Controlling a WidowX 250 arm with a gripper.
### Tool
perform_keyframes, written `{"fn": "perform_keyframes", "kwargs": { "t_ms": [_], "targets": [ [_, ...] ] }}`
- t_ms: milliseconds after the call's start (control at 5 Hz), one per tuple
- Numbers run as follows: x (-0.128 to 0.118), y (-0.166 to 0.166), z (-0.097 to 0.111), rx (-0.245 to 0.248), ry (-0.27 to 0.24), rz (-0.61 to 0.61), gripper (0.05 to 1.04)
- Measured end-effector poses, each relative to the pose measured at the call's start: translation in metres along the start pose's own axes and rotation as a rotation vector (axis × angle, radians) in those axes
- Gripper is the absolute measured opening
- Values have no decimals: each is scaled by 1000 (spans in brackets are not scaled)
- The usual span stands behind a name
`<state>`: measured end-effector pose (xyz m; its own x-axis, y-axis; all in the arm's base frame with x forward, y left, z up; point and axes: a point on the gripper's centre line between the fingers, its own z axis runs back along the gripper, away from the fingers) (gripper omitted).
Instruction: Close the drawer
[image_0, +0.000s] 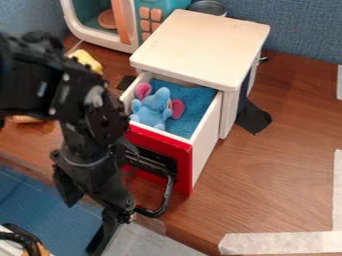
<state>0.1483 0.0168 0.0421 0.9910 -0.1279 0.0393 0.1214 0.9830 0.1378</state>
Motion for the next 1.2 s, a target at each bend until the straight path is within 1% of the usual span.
{"fn": "perform_keyframes", "kwargs": {
  "t_ms": [600, 1000, 1200],
  "targets": [
    [0, -4, -12, 13, 29, -5, 1001],
    [8, -2, -18, 25, 41, 7, 1001],
    [17, -2, -16, 22, 31, 16, 1001]
  ]
}}
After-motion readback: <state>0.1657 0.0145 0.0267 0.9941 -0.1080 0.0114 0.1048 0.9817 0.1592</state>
